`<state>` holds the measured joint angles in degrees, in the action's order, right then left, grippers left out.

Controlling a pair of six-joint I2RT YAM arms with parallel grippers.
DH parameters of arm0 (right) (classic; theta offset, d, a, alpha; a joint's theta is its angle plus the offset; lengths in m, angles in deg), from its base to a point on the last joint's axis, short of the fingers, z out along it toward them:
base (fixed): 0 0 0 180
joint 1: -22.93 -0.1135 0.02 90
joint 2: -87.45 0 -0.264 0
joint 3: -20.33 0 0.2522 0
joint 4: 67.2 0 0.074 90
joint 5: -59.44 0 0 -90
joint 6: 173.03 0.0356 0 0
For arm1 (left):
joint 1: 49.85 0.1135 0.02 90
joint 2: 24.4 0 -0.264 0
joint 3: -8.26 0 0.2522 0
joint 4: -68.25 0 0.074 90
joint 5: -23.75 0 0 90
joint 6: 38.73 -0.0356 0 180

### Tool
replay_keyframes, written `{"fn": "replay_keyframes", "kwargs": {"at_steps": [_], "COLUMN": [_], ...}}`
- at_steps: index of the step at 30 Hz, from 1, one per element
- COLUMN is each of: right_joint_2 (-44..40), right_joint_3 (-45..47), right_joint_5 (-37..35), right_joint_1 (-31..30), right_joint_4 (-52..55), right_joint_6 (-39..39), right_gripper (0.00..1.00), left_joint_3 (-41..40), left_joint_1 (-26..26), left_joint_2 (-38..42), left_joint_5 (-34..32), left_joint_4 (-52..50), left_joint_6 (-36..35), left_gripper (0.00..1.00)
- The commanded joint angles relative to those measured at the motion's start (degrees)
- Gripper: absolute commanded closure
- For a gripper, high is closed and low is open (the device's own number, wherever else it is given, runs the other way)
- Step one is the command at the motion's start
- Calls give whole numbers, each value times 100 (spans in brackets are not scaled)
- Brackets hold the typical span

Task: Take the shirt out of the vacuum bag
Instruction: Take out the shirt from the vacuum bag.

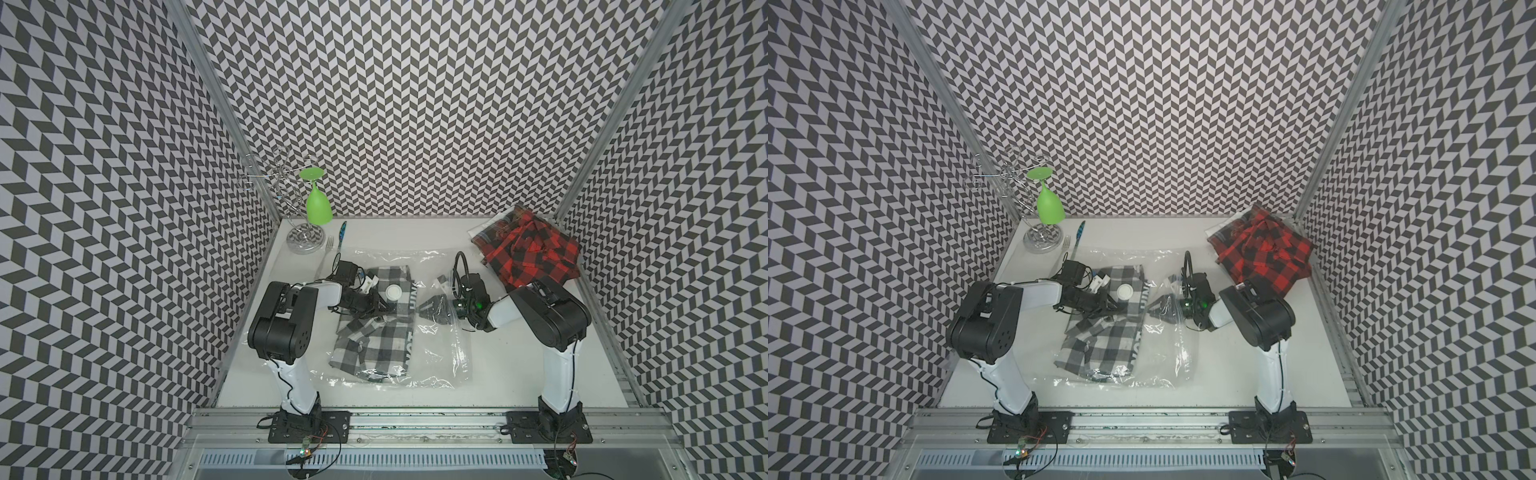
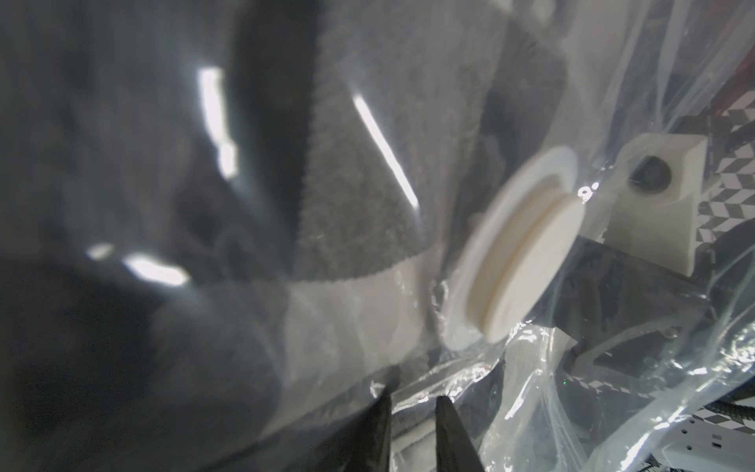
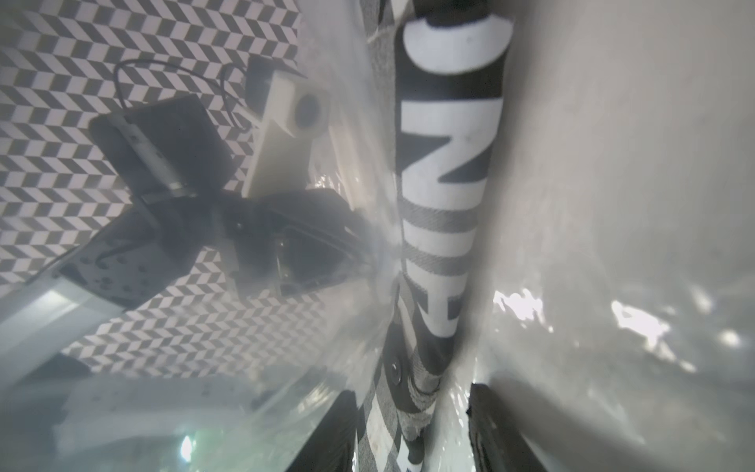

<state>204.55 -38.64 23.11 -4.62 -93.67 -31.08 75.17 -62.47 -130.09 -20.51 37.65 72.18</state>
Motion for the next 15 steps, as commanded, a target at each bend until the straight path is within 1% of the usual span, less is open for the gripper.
{"fn": "replay_keyframes", "kwargs": {"at_steps": [1,4,10,12,15], "right_joint_2": [173,232,430,488,567], "right_joint_3": [-226,-418,-780,-857,-879], "right_joint_5": [-234,-366,-478,-506,-535], "right_joint_1": [-130,-203,-381,-448,-489], "right_joint_4": [77,305,731,831,834], "right_joint_6": [-59,-159,-328,-373,-378], "right_gripper": [52,50,51,54,68], "left_joint_3": [-164,-156,-121,-103,-61], "left_joint_1": [-100,-100,-100,-100,-100], "left_joint_2": [22,56,89,97,126], "left_joint_5": [-70,-26,30,57,74], "left_joint_4": [-258,-250,-250,-250,-258], "left_joint_6": [30,30,10,11,1], "left_gripper": [76,76,76,76,76]}}
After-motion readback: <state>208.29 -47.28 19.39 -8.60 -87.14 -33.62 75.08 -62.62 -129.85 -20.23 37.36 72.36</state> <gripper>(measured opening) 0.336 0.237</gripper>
